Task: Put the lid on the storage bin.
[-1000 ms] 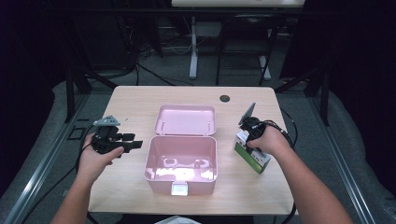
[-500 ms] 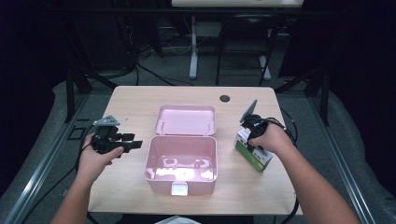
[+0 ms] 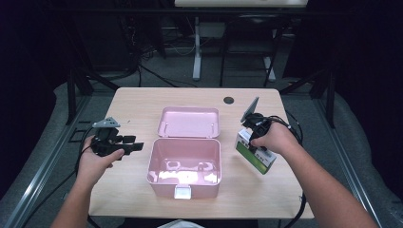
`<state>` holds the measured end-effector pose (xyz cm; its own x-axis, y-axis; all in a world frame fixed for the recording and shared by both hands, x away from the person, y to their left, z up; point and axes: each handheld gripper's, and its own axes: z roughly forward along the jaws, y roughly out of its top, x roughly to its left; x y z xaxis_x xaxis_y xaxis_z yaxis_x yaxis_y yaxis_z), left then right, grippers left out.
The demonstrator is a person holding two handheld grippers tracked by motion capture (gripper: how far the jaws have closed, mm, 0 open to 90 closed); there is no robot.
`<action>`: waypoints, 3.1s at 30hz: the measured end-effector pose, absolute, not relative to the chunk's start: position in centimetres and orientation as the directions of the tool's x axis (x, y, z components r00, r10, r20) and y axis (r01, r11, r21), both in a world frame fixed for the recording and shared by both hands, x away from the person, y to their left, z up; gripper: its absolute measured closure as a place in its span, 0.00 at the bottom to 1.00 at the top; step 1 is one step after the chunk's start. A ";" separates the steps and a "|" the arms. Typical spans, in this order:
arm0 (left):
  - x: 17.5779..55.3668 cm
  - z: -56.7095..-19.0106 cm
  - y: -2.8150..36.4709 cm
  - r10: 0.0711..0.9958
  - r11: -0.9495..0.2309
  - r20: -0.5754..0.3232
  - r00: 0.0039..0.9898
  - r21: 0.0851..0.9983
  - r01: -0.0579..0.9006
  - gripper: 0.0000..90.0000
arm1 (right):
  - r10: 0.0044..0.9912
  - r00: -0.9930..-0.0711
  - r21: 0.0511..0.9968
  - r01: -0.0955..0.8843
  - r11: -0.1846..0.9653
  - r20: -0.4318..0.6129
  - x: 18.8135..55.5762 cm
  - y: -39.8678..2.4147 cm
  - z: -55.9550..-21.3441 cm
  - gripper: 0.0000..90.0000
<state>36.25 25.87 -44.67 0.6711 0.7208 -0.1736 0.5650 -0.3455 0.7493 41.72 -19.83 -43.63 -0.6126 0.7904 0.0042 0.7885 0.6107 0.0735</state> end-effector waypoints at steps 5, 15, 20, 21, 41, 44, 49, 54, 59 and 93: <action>36.3 -44.7 25.9 0.719 -0.343 -0.181 0.670 0.746 0.570 0.55 | 0.787 -0.617 0.075 0.785 0.615 0.017 41.5 -19.3 -42.8 0.68; 36.4 -44.8 26.0 0.720 -0.340 -0.183 0.669 0.747 0.571 0.55 | 0.779 -0.626 0.074 0.779 0.623 0.030 41.3 -18.9 -41.3 0.68; 36.4 -44.8 26.0 0.720 -0.338 -0.185 0.668 0.748 0.571 0.55 | 0.769 -0.639 0.068 0.768 0.637 0.017 41.3 -18.6 -40.8 0.68; 36.4 -44.8 26.0 0.719 -0.341 -0.183 0.670 0.748 0.570 0.55 | 0.769 -0.639 0.078 0.768 0.636 0.021 41.3 -18.5 -40.8 0.68; 36.4 -44.9 26.0 0.723 -0.336 -0.185 0.665 0.748 0.572 0.55 | 0.740 -0.672 0.070 0.738 0.671 -0.003 40.5 -17.1 -38.0 0.68; 36.4 -44.9 26.1 0.723 -0.338 -0.182 0.666 0.748 0.571 0.55 | 0.733 -0.681 0.074 0.730 0.679 -0.008 40.3 -16.8 -37.6 0.68; 36.5 -44.9 26.1 0.724 -0.344 -0.176 0.667 0.746 0.570 0.55 | 0.725 -0.688 0.085 0.723 0.685 0.010 40.2 -16.4 -36.9 0.68; 36.5 -45.0 26.0 0.724 -0.346 -0.175 0.667 0.744 0.572 0.55 | 0.709 -0.706 0.091 0.705 0.703 -0.005 40.0 -15.8 -36.0 0.68; 36.5 -45.1 25.9 0.729 -0.346 -0.172 0.663 0.743 0.573 0.55 | 0.690 -0.724 0.105 0.685 0.721 -0.010 39.7 -15.2 -35.0 0.68; 36.6 -45.1 26.0 0.726 -0.342 -0.184 0.663 0.740 0.579 0.55 | 0.425 -0.905 0.093 0.421 0.902 -0.029 37.6 -7.3 -34.5 0.68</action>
<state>36.57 26.04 -45.14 0.6630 0.7257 -0.1837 0.5791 -0.3417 0.7402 37.64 -7.33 -34.50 -0.9046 0.4253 -0.0292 0.4212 0.9022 0.0934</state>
